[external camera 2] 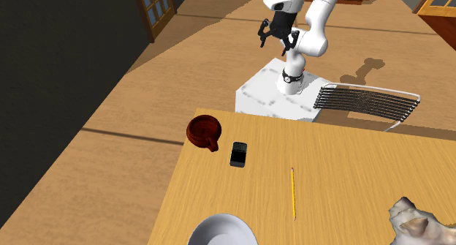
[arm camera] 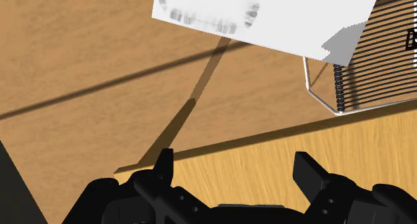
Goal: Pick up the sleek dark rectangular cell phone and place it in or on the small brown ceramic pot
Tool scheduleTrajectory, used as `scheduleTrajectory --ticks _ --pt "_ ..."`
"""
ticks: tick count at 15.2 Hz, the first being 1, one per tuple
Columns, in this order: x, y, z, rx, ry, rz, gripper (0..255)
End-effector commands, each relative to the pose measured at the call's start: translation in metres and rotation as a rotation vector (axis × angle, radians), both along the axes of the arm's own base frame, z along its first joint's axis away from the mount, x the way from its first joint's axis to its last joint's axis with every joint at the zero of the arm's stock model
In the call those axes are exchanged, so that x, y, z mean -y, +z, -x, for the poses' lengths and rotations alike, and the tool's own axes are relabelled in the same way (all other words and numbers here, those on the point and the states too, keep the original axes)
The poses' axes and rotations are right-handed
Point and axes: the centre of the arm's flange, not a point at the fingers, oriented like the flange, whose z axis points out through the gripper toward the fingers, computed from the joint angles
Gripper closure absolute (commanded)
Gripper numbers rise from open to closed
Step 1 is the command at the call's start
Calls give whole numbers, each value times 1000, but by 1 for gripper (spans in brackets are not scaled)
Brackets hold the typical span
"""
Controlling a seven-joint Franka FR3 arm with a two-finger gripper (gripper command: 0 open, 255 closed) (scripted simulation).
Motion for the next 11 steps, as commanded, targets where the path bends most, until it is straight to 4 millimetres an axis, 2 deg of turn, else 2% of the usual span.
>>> scheduleTrajectory --ticks 1,11 --pt "0 0 0 0 0 0 0" --pt "-18 -71 -112 -31 24 -39 0"
